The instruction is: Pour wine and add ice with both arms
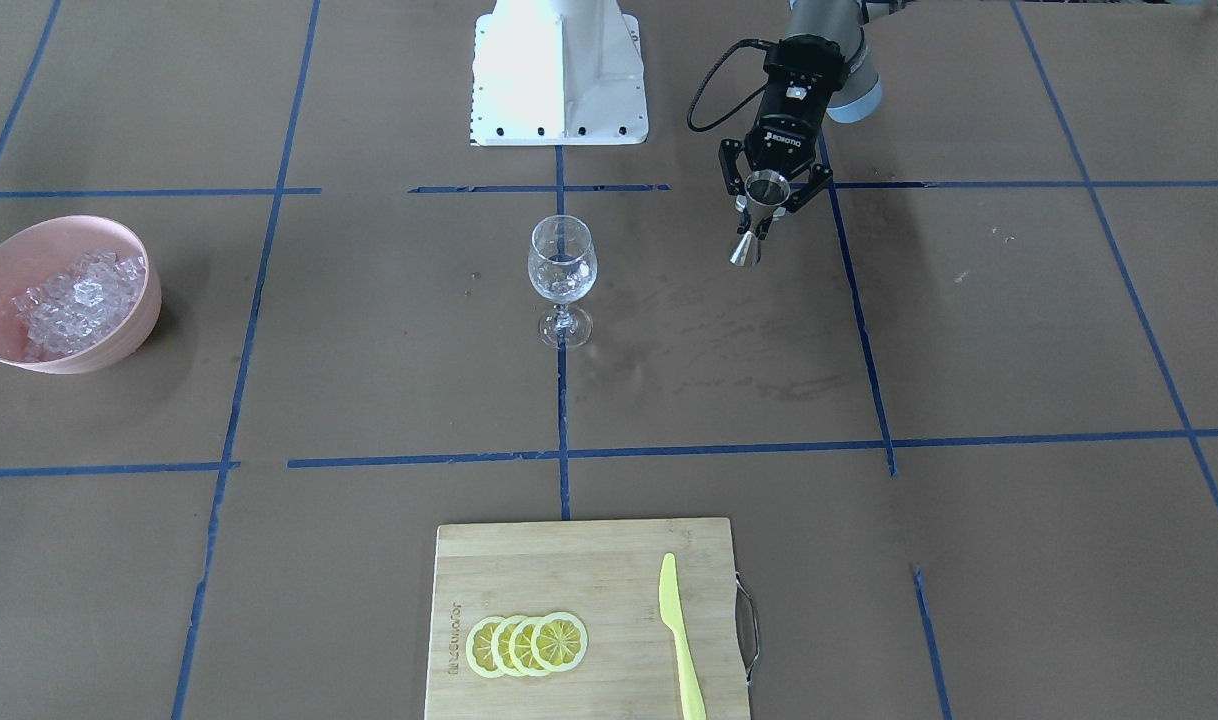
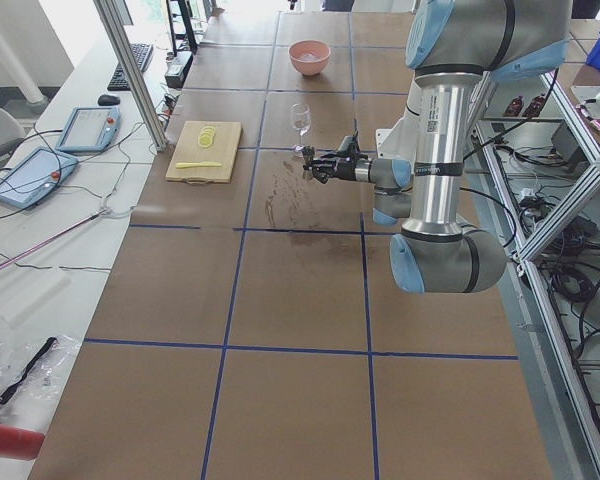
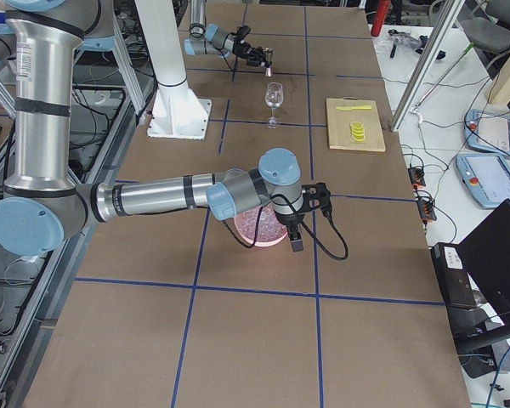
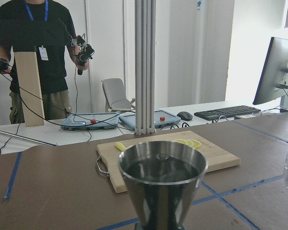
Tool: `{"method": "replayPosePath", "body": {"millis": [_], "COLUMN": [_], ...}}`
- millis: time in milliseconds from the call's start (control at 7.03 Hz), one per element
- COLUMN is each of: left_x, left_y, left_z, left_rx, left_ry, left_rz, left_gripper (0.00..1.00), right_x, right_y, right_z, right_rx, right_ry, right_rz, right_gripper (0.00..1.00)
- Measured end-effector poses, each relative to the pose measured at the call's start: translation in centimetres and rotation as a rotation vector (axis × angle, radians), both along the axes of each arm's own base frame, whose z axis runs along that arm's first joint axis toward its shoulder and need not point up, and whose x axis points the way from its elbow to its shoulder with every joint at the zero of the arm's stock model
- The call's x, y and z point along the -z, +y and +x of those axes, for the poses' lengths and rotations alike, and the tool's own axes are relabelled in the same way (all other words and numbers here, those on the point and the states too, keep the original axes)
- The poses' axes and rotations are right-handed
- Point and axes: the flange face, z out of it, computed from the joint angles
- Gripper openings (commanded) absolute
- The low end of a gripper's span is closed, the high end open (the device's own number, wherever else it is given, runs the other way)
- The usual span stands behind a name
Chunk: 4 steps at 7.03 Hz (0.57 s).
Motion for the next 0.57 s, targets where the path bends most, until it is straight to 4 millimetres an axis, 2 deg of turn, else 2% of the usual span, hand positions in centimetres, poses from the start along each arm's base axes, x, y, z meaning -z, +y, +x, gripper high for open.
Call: {"method": "replayPosePath", "body": {"millis": [569], "left_x": [8.8], "left_y": [-0.5], "left_z": [5.5], "left_rx": [0.008], "left_ry": [-0.121], "left_rz": [0.017], "left_gripper": [0.0], "right_x": [-0.1], "right_y": [0.0], "right_z": [0.0], "right_rx": [-0.001], "right_ry": [0.0], "right_rz": [-0.004], "right_gripper": [1.0]}}
